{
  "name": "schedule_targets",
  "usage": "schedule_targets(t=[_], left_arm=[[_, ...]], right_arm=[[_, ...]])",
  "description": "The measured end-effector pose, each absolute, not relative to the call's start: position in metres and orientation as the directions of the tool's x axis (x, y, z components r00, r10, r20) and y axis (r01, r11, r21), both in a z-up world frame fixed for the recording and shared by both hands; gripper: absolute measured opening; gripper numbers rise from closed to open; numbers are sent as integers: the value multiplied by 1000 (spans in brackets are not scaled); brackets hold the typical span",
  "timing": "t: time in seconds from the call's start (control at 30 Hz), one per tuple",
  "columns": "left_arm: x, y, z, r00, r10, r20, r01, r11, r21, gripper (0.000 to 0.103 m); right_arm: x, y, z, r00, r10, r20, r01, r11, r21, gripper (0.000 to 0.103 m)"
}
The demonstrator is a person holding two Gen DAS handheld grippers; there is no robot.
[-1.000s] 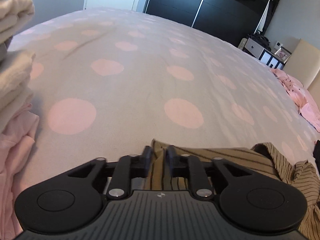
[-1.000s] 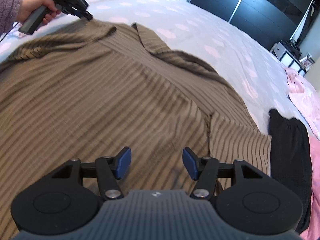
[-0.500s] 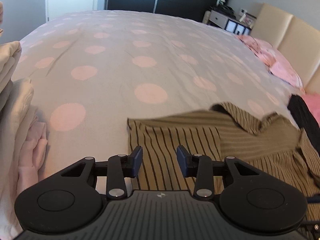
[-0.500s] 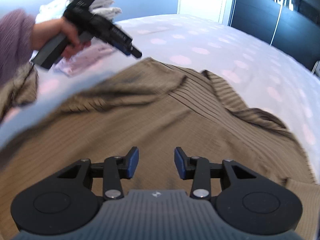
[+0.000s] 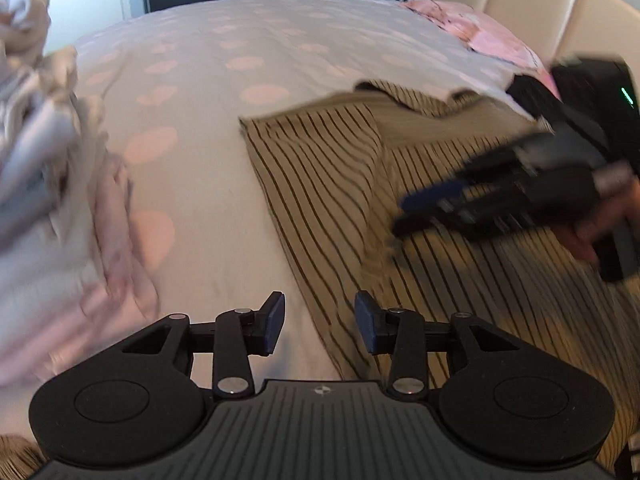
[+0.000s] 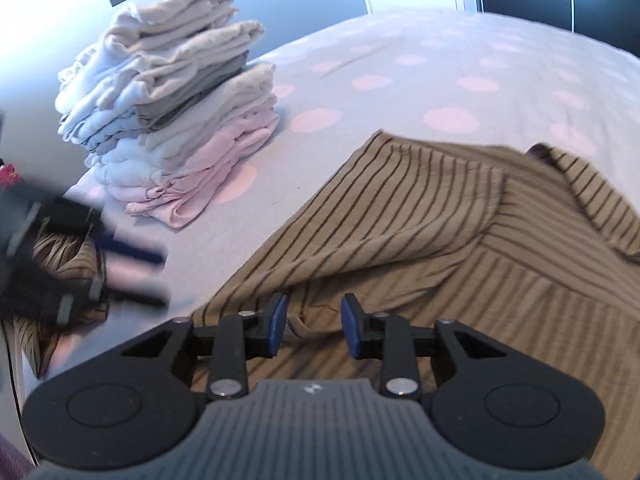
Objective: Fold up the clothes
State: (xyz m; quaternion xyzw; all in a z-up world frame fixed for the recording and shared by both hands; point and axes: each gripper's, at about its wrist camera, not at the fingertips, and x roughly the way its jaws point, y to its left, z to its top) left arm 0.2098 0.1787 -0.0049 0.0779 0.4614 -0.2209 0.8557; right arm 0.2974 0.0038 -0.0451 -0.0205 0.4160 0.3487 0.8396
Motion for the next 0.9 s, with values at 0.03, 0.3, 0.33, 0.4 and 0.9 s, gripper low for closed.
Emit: schedule_targets(t=[0.03,0.3,0.33,0.4,0.9], left_arm=[[203,174,-11,466,-305,-830,471,880,-59,39],[180,140,-41,458,-190,-868,557,822,114,26],[182,142,-39,461,-179,-869,543,831,118,17],[185,148,-39,450,-164,-878,508,856,100,10],[169,167,-28,396,-191,-898,475,880,22,23]], right_arm=[[299,9,-49,406,565,-718,-598,758,259,28],[287,15,-65,395,569,-722,-550,775,310,8],[284,13,-65,398,572,-718,-546,776,316,5],[277,6,-60,406,581,-705,-536,777,331,4],[230,-37,-61,428,554,-714,-410,823,393,6]])
